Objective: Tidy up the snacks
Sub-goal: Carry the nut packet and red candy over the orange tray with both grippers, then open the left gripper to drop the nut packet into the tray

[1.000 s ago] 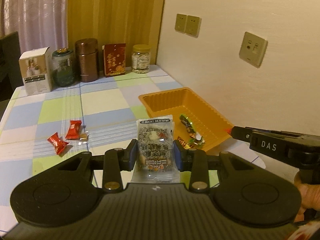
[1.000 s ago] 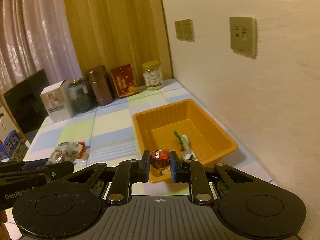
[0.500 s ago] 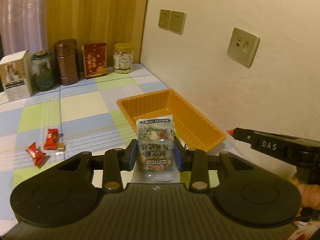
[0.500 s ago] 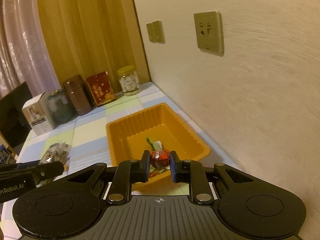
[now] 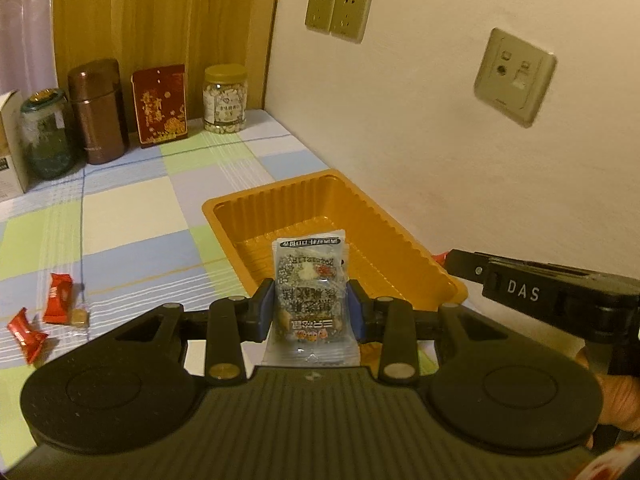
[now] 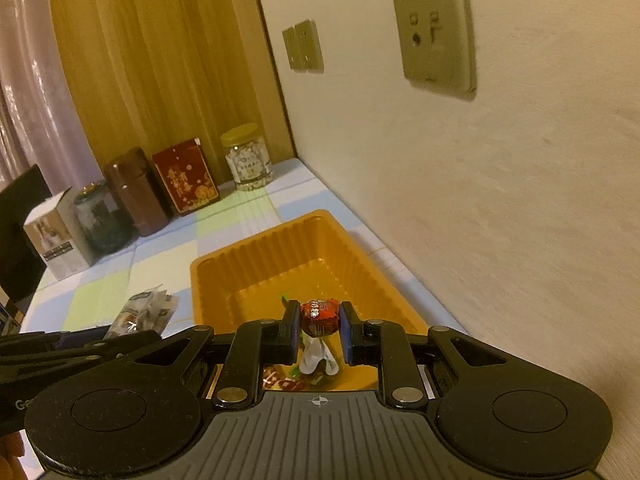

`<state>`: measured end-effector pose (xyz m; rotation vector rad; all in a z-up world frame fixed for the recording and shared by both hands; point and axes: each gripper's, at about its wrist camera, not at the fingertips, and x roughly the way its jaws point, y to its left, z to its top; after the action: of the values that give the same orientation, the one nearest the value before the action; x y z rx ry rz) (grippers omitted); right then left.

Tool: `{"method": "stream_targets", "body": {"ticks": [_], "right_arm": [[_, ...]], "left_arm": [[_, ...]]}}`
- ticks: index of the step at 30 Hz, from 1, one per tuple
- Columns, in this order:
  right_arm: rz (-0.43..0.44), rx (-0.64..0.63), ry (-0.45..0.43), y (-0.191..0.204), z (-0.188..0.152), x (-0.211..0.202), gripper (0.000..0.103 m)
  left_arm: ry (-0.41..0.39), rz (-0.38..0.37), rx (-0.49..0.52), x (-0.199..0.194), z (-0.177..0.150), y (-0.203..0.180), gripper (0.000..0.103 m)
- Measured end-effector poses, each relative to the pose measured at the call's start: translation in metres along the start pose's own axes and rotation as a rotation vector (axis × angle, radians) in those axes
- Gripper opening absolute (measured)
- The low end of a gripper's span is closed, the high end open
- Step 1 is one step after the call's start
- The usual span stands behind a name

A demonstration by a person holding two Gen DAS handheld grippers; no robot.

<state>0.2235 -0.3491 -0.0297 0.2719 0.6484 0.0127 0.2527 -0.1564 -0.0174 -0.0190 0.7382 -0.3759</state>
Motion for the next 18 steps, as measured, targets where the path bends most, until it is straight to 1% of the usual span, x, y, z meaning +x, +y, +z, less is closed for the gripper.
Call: {"method": "stream_targets", "body": {"ticks": [10,18], "right_arm": [[-0.014,0.023,0.03,-0.011,0.003,0.036,0.02],[-0.021,0.03,0.038,-0.018,0.008,0.05,0.02]], "left_arm": [[0.045,-0.022,-0.006,0.048,0.004,0.005,0.034],[0.055,-0.03,-0.004,0.069,0.009,0.0,0.034]]}}
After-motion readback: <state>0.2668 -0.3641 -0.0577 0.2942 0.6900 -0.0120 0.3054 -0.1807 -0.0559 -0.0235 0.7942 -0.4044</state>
